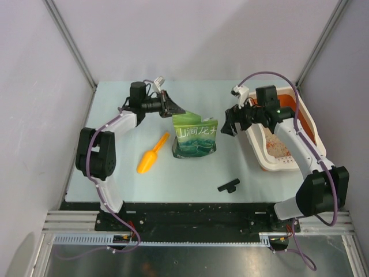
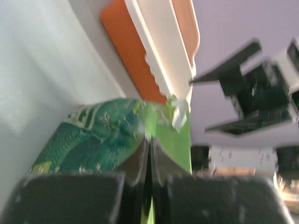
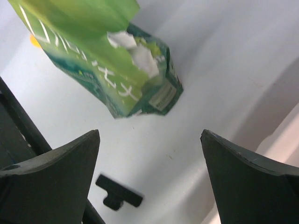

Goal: Fill the litter box with clean litter

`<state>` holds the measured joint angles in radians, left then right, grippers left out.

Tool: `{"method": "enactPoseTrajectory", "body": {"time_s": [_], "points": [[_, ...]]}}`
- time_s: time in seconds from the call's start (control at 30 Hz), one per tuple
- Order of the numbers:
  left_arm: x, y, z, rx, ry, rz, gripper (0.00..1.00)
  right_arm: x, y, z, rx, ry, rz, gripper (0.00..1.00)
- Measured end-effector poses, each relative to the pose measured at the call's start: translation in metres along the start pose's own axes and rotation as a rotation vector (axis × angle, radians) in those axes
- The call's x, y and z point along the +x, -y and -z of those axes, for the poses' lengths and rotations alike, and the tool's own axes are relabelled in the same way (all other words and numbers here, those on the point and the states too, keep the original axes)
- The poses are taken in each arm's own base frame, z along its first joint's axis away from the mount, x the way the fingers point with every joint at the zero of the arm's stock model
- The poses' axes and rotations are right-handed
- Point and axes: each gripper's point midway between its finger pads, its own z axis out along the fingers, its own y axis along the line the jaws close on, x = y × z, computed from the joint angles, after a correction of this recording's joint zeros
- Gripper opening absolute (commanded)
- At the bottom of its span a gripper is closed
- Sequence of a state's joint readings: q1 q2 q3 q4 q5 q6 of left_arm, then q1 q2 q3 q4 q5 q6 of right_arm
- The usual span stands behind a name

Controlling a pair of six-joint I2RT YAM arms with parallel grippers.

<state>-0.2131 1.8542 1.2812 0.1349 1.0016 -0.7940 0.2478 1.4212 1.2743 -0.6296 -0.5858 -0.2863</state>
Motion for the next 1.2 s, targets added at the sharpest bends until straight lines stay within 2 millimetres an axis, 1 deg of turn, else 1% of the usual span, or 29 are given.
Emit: {"method": "enactPoseTrajectory", "body": {"time_s": [0.13, 0.23, 0.37, 0.47, 0.53, 0.6, 0.7, 0.73, 0.8, 0.83, 0.87, 0.9, 0.93, 0.97, 1.0, 1.03, 1.07, 1.13, 1.2], "points": [[-0.012, 0.019, 0.002, 0.055, 0.009, -0.08, 0.0, -0.03, 0.001, -0.004, -0.023, 0.065, -0.013, 0.94], [-0.014, 0.031, 0.006, 0.086, 0.011, -0.131, 0.0, -0.058, 0.002, -0.009, -0.052, 0.131, -0.013, 0.94], [-0.014, 0.051, 0.013, 0.131, 0.012, -0.232, 0.0, -0.084, 0.001, -0.021, -0.115, 0.199, -0.001, 0.94], [-0.012, 0.069, 0.021, 0.166, 0.016, -0.299, 0.0, -0.089, -0.006, -0.035, -0.181, 0.211, 0.024, 0.93], [-0.009, 0.08, 0.026, 0.186, 0.018, -0.339, 0.0, -0.086, -0.015, -0.047, -0.233, 0.198, 0.05, 0.93], [-0.006, 0.087, 0.031, 0.197, 0.019, -0.362, 0.0, -0.084, -0.028, -0.059, -0.283, 0.185, 0.085, 0.91], [-0.003, 0.094, 0.034, 0.209, 0.018, -0.382, 0.0, -0.081, -0.047, -0.07, -0.336, 0.174, 0.13, 0.86], [-0.001, 0.095, 0.035, 0.213, 0.015, -0.387, 0.0, -0.082, -0.054, -0.071, -0.354, 0.177, 0.146, 0.78], [-0.001, 0.095, 0.035, 0.216, 0.012, -0.391, 0.0, -0.084, -0.063, -0.073, -0.382, 0.189, 0.173, 0.66], [0.0, 0.095, 0.035, 0.216, 0.011, -0.391, 0.01, -0.087, -0.067, -0.073, -0.391, 0.198, 0.188, 0.53], [0.0, 0.095, 0.035, 0.217, 0.01, -0.392, 0.1, -0.089, -0.069, -0.073, -0.397, 0.207, 0.196, 0.44], [0.0, 0.095, 0.035, 0.218, 0.01, -0.4, 0.16, -0.092, -0.07, -0.073, -0.399, 0.217, 0.202, 0.36], [0.0, 0.095, 0.036, 0.22, 0.008, -0.407, 0.23, -0.094, -0.07, -0.073, -0.398, 0.227, 0.211, 0.18], [0.001, 0.095, 0.036, 0.223, 0.007, -0.416, 0.35, -0.098, -0.07, -0.073, -0.396, 0.24, 0.214, 0.09], [0.001, 0.096, 0.037, 0.228, 0.004, -0.428, 0.38, -0.1, -0.069, -0.073, -0.393, 0.249, 0.228, 0.02], [0.001, 0.097, 0.037, 0.23, 0.005, -0.445, 0.42, -0.102, -0.07, -0.073, -0.393, 0.255, 0.233, 0.0], [0.002, 0.099, 0.039, 0.235, 0.005, -0.465, 0.47, -0.102, -0.069, -0.073, -0.39, 0.256, 0.237, 0.0], [0.002, 0.103, 0.041, 0.241, 0.011, -0.511, 0.51, -0.103, -0.07, -0.074, -0.387, 0.258, 0.26, 0.0], [0.0, 0.107, 0.043, 0.242, 0.014, -0.576, 0.58, -0.104, -0.073, -0.075, -0.385, 0.26, 0.282, 0.0]]}}
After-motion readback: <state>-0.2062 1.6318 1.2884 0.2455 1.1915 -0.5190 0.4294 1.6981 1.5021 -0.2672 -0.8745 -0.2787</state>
